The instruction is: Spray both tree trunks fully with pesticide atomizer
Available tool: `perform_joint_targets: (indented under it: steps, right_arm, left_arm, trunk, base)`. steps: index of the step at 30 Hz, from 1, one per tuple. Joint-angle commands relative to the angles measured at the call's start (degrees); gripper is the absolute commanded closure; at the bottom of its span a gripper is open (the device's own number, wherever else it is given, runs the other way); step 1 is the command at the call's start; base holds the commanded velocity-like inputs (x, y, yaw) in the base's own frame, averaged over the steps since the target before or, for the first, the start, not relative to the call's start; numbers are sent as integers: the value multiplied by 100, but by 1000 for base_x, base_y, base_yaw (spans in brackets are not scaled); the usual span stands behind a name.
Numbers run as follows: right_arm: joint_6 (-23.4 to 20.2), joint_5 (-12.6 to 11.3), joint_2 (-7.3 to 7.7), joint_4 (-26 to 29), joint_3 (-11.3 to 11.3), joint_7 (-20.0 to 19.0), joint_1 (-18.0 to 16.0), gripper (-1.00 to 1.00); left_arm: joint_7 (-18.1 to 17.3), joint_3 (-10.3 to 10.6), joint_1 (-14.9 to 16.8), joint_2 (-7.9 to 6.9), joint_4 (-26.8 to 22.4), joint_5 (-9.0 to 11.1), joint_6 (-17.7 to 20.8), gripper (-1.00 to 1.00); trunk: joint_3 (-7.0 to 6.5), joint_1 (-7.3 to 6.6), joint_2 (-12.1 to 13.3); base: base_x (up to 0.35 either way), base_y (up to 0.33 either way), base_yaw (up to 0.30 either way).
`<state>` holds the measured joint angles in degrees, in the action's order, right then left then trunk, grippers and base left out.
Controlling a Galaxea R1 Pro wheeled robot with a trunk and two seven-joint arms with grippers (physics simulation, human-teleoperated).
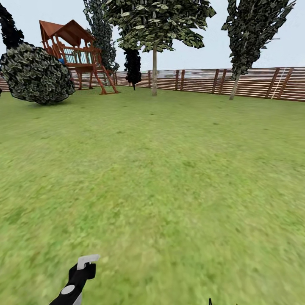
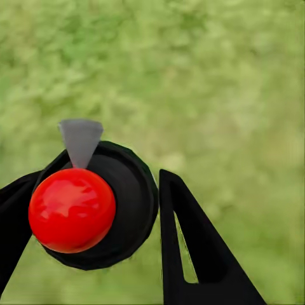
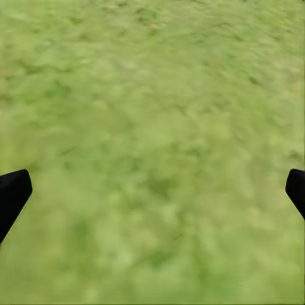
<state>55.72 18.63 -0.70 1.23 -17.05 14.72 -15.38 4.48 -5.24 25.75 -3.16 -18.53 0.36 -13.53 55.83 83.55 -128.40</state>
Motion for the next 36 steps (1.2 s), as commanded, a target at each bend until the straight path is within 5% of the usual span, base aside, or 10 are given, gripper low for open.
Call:
perform_joint_targets:
  steps: [1, 36]
  right_arm:
    - [0, 0, 0, 0, 0, -3, 0, -100]
    - [0, 0, 0, 0, 1, -1, 0, -100]
  left_arm:
    - [-1, 1, 0, 0, 0, -1, 0, 100]
    - [1, 3, 0, 0, -1, -1, 0, 100]
  trunk:
    - [0, 0, 0]
    - [0, 0, 0]
  base:
    - [337, 0, 0]
    - [337, 0, 0]
